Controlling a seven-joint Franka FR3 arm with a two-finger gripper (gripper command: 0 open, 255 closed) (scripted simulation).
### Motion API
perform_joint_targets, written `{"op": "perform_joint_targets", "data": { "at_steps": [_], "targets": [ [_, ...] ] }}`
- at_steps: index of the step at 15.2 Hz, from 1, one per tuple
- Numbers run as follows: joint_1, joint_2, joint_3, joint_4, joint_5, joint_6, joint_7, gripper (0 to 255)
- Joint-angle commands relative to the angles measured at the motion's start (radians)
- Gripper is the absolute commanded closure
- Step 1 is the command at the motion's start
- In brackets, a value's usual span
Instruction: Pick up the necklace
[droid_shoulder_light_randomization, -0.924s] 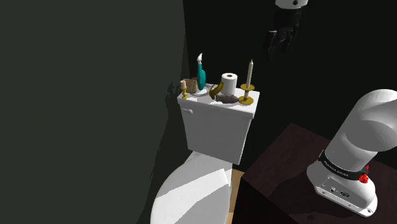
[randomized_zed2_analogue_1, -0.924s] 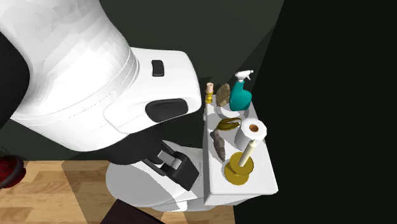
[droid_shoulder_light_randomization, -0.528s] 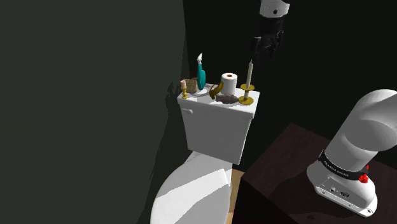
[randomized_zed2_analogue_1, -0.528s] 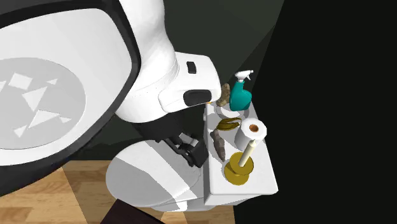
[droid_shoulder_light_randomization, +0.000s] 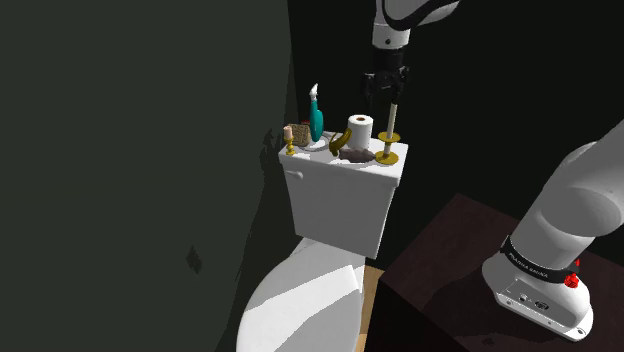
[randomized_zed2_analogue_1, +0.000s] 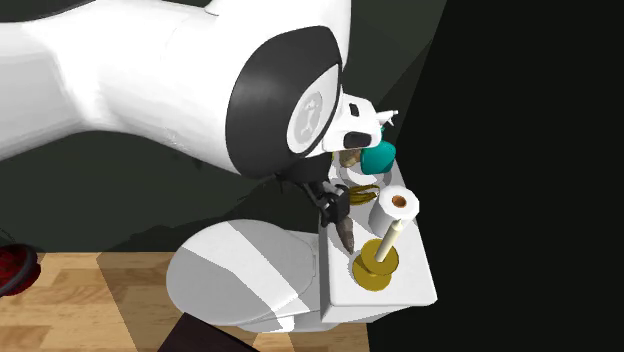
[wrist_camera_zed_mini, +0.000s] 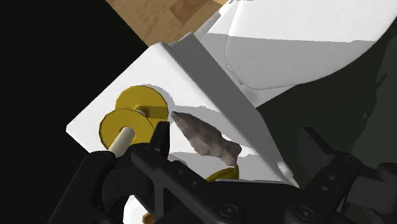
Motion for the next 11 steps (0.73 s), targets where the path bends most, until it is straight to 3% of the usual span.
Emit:
{"op": "perform_joint_targets", "data": {
  "at_steps": [1,11],
  "targets": [
    [-0.003,0.081,-0.002,0.045,0.016,0.024,0.021,0],
    [-0.026,0.491,-0.023,0.346,0.104,0.072,0.090,0]
  ]
}}
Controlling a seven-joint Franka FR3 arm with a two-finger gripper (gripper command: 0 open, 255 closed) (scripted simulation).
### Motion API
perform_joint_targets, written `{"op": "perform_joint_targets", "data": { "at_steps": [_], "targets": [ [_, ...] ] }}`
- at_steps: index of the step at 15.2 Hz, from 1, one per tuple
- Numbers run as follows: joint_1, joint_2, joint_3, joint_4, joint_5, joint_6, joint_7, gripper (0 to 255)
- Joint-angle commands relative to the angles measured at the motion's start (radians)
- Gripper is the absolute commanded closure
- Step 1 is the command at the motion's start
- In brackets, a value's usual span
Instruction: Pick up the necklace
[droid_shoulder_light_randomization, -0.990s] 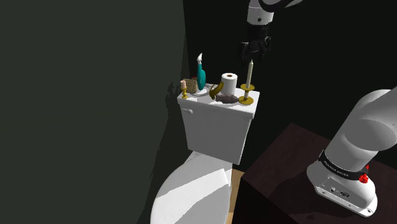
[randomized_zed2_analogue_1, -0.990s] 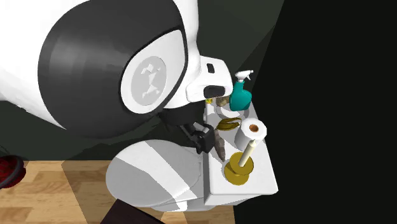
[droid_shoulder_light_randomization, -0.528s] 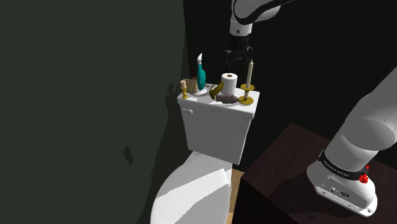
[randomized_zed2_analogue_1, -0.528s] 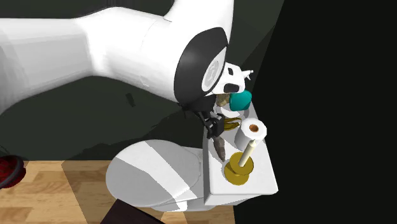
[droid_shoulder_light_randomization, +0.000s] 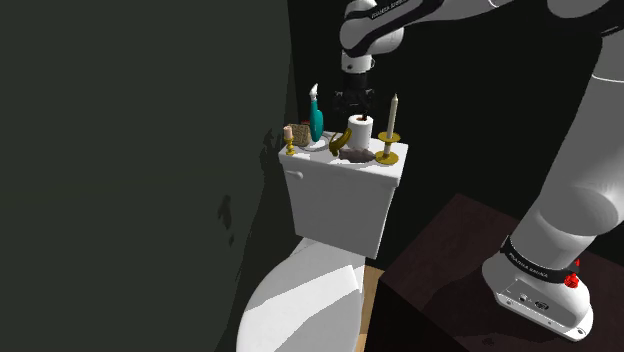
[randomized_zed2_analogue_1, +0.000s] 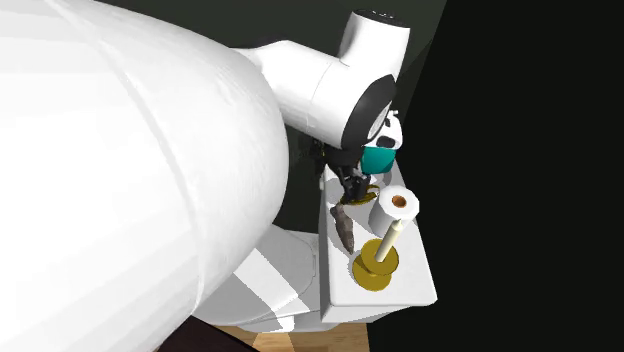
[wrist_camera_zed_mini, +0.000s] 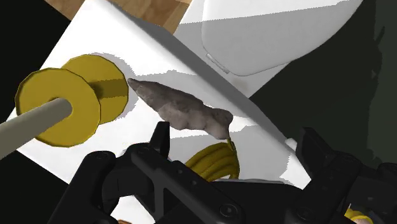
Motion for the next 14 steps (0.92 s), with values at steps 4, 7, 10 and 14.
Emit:
{"op": "perform_joint_targets", "data": {
  "at_steps": [4,7,10,14],
  "targets": [
    [-0.015,0.209,-0.006,0.191,0.049,-0.011,0.033,0],
    [-0.028,0.341,-0.008,0.327,0.078,-0.033,0.054,0],
    [-0.042,0.482,-0.007,0.486,0.104,-0.068,0.080,0],
    [-0.054,0.596,-0.005,0.613,0.121,-0.094,0.099,0]
  ]
}}
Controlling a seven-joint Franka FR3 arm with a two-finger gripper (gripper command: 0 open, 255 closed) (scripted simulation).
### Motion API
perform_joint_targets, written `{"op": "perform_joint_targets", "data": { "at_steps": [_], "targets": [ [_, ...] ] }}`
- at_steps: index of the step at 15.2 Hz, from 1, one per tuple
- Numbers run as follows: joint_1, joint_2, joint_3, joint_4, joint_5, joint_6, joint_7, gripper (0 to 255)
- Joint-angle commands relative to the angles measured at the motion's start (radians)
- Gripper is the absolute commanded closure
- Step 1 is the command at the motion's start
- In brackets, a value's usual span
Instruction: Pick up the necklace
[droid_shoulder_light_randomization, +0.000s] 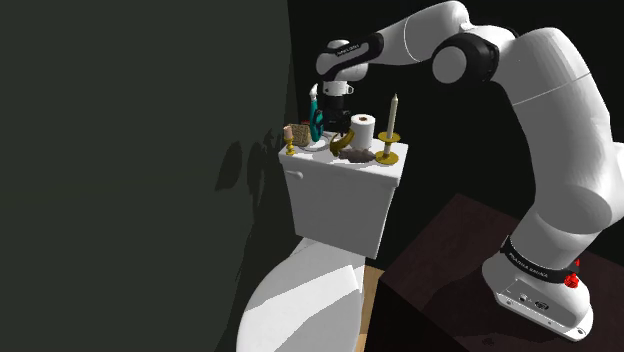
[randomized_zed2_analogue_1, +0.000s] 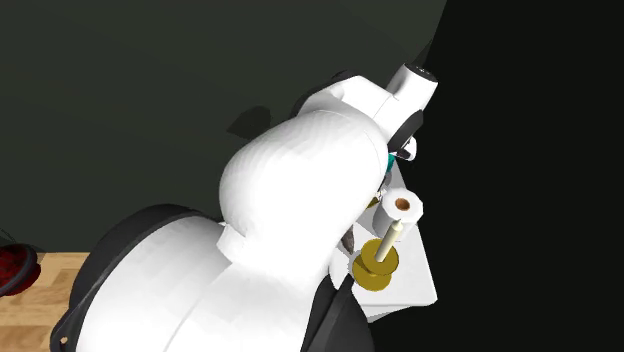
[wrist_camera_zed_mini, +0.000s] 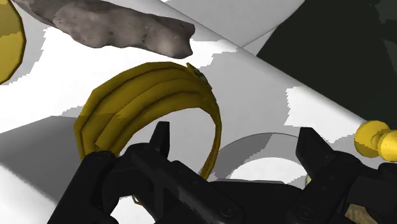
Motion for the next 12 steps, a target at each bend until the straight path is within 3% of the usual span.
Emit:
{"op": "perform_joint_targets", "data": {
  "at_steps": [1,8,9,12],
  "targets": [
    [0.000,0.023,0.001,0.009,0.003,0.012,0.001,0],
    [0.000,0.054,0.002,-0.014,0.006,0.065,-0.010,0],
    [0.001,0.056,0.002,-0.011,0.006,0.064,-0.010,255],
    [0.001,0.055,0.002,-0.012,0.006,0.064,-0.010,255]
  ]
}}
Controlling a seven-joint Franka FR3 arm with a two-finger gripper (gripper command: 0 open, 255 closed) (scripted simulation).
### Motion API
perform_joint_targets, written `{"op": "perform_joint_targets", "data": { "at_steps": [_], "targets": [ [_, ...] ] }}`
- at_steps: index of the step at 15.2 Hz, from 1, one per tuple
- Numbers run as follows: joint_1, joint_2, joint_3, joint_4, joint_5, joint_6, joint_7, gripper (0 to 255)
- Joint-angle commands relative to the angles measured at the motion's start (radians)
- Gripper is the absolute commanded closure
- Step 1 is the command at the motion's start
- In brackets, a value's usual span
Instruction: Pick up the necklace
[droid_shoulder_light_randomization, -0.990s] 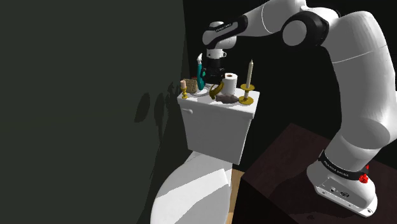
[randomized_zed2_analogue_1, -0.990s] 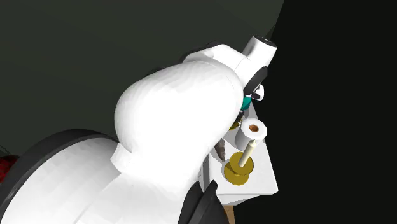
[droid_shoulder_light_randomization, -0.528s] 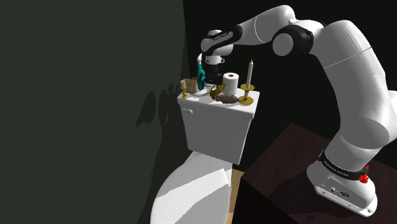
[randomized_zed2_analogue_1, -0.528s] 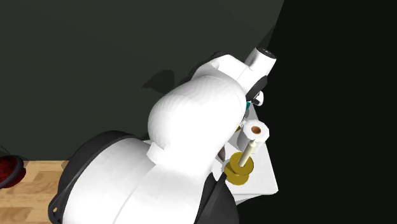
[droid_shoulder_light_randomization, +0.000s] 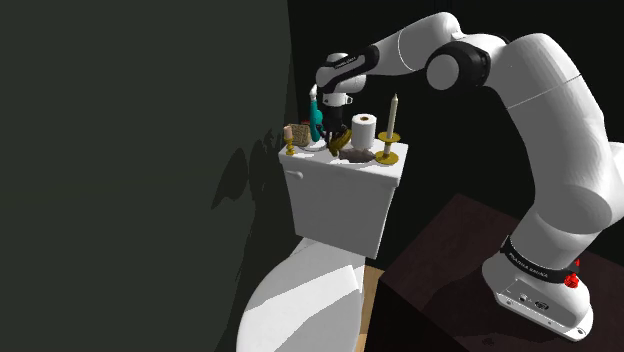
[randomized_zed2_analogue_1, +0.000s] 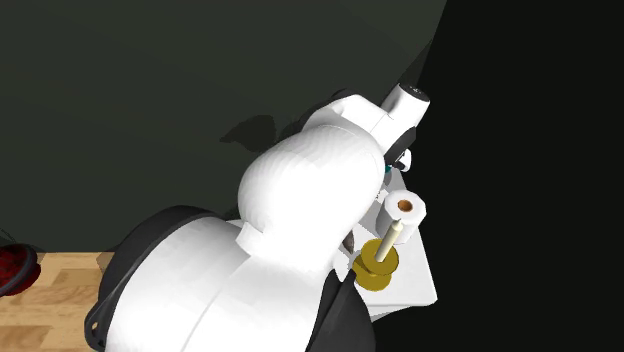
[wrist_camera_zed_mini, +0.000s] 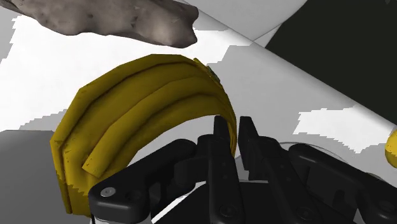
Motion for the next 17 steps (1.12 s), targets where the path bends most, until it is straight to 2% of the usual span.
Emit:
{"op": "perform_joint_targets", "data": {
  "at_steps": [1,6,17],
  "targets": [
    [0.000,0.000,0.000,0.000,0.000,0.000,0.000,255],
    [0.000,-0.001,0.000,-0.002,0.000,0.001,-0.001,255],
    [-0.002,-0.057,-0.002,0.052,-0.006,-0.107,0.022,255]
  ]
}}
